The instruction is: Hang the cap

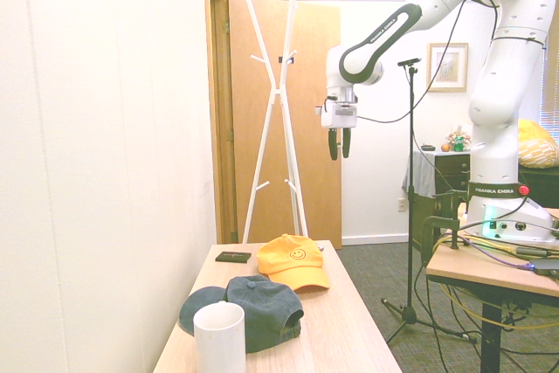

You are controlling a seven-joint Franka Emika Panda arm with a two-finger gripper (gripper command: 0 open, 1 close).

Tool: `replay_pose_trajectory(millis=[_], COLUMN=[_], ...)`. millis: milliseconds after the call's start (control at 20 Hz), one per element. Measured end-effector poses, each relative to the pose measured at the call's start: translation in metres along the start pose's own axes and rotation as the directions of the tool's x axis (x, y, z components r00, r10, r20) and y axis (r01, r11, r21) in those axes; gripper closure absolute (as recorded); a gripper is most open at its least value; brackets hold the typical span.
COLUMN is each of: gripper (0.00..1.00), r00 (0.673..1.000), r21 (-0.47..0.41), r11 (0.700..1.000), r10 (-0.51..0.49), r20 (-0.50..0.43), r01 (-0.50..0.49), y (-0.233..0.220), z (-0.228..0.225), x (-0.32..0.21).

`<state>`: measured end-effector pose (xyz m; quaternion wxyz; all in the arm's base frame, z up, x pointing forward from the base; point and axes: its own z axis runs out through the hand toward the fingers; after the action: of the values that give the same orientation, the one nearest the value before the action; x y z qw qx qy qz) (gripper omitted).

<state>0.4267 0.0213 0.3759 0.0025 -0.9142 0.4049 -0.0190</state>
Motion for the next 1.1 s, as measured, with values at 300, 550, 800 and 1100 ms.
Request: replay_pose_trajectory(millis=[300,550,800,1100], gripper=[0.0,0.0,0.0,0.0], r00=[1.0,0.998,0.993,0.986], r21=[0.0,-0.004,-0.045,-0.082], r11=[1.0,0.998,0.993,0.984], r10=[-0.013,-0.068,-0.111,-0.15], r20=[-0.012,0.011,0.038,0.066], r01=[0.013,0.068,0.113,0.155], y=[-0.018,-0.082,-0.153,-0.202], z=[0.008,0.033,0.077,0.121], x=[-0.008,-0.036,-0.059,-0.093])
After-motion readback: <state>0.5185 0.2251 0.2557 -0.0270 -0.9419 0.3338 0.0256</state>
